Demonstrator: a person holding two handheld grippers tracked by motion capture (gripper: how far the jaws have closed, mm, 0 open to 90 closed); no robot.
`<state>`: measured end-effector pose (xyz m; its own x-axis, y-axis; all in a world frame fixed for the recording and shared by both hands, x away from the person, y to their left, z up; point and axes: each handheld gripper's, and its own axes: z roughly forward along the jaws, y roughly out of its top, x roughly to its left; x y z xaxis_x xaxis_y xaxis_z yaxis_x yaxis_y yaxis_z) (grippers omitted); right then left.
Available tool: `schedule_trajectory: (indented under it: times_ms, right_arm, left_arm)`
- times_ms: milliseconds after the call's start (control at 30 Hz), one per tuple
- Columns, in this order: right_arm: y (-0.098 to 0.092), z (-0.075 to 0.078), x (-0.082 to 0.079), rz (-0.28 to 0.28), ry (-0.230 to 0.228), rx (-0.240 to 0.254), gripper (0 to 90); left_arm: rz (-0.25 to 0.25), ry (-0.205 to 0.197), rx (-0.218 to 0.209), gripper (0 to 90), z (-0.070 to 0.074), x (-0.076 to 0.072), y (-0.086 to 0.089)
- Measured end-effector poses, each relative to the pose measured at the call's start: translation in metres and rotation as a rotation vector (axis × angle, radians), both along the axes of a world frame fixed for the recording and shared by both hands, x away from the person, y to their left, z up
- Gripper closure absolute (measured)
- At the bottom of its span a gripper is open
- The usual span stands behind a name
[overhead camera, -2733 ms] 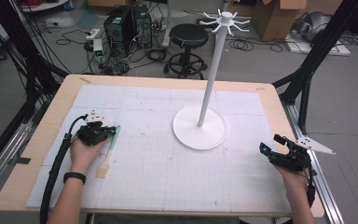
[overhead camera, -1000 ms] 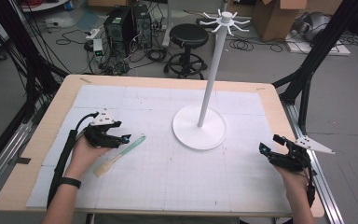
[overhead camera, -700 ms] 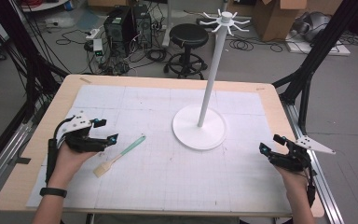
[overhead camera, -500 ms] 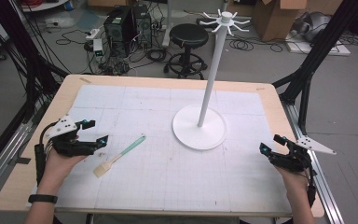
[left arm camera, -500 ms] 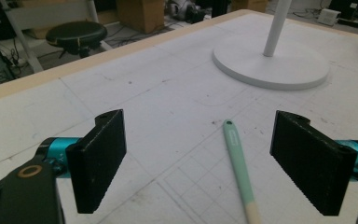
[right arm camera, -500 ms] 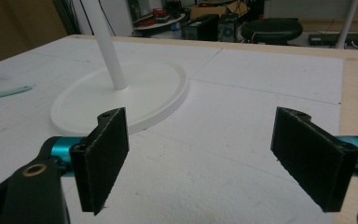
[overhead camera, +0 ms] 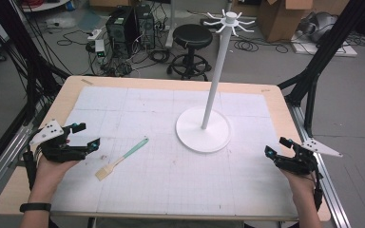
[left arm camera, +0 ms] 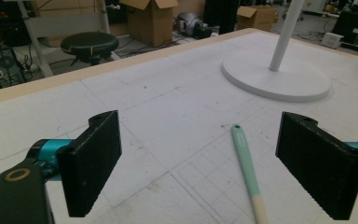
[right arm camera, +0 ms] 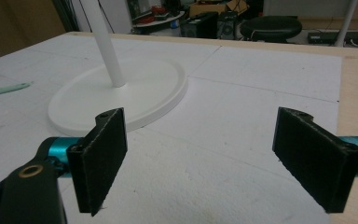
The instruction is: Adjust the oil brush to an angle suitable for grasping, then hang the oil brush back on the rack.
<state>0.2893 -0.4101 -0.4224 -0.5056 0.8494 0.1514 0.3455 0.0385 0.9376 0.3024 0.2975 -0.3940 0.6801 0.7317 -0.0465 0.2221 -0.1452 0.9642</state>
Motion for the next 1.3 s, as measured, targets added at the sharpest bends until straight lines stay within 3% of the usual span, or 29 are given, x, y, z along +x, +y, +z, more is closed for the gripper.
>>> schedule_trajectory:
  times_ms: [300, 567, 867, 1133, 1300]
  right_arm:
    - [-0.002, 0.001, 0.0, -0.007, -0.001, 0.006, 15.9]
    - [-0.001, 0.001, 0.0, 0.005, -0.003, -0.002, 15.3]
    - [0.0, 0.002, 0.0, 0.015, -0.005, -0.012, 15.3]
    - [-0.001, 0.002, 0.0, 0.014, -0.004, -0.007, 15.3]
    - [-0.001, 0.002, -0.001, 0.013, 0.001, -0.004, 15.3]
  left_arm:
    - [-0.023, -0.012, -0.025, 13.6, 0.005, -0.002, -0.001]
    - [-0.059, -0.002, -0.013, 13.3, 0.003, -0.001, -0.005]
    - [-0.091, 0.04, 0.026, 13.3, 0.001, -0.003, -0.014]
    - [-0.079, 0.083, 0.085, 13.8, -0.007, 0.001, -0.033]
    - [-0.078, 0.125, 0.145, 14.7, -0.016, 0.004, -0.046]
